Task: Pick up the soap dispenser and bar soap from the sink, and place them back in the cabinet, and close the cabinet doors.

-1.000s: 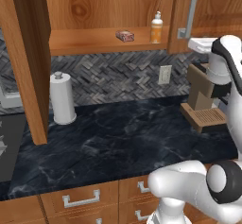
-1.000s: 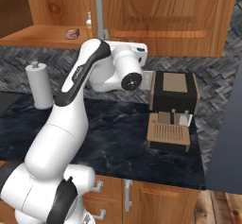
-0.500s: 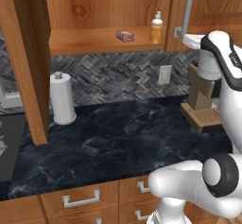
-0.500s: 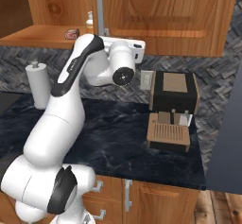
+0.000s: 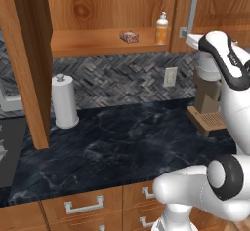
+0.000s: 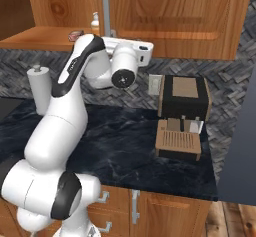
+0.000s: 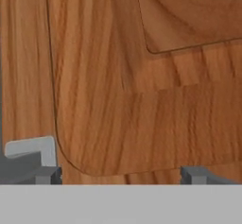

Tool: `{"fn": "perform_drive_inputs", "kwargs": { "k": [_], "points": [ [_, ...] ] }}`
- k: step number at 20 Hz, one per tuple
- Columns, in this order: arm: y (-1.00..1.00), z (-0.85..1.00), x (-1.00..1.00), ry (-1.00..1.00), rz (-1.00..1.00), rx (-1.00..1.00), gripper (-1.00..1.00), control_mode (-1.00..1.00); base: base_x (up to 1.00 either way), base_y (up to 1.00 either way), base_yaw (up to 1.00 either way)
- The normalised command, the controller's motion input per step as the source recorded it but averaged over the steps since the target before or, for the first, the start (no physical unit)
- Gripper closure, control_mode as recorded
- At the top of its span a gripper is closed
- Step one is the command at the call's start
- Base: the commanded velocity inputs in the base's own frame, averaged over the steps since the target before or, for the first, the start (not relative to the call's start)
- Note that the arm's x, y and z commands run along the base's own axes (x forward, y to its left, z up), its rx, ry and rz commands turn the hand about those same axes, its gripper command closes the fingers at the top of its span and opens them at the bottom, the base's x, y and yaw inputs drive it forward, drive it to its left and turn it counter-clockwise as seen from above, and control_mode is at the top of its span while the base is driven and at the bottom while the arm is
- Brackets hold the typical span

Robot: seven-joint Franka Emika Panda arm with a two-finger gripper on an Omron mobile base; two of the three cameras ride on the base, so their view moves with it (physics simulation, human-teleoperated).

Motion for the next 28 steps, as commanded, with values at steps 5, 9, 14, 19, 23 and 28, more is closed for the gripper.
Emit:
{"fn": "perform_drive_inputs", "kwargs": {
  "k": [5, 9, 14, 19, 23, 28],
  "points": [
    [0.0, 0.0, 0.37, 0.0, -0.06, 0.0, -1.0, -1.0, 0.0, 0.0, 0.0],
    [0.0, 0.0, 0.42, 0.0, 0.0, 0.0, -1.0, -1.0, 0.0, 0.0, 0.0],
    [0.0, 0.0, 0.3, 0.0, -0.01, 0.0, -1.0, -1.0, 0.0, 0.0, 0.0],
    [-0.01, 0.0, -0.05, 0.0, 0.0, 0.0, -1.0, -1.0, 0.0, 0.0, 0.0],
    [-0.07, 0.02, -0.31, 0.0, 0.0, 0.0, -1.0, -1.0, 0.0, 0.0, 0.0],
    [-0.03, 0.06, -0.38, 0.0, 0.0, 0.0, -1.0, -1.0, 0.0, 0.0, 0.0]
  ]
}}
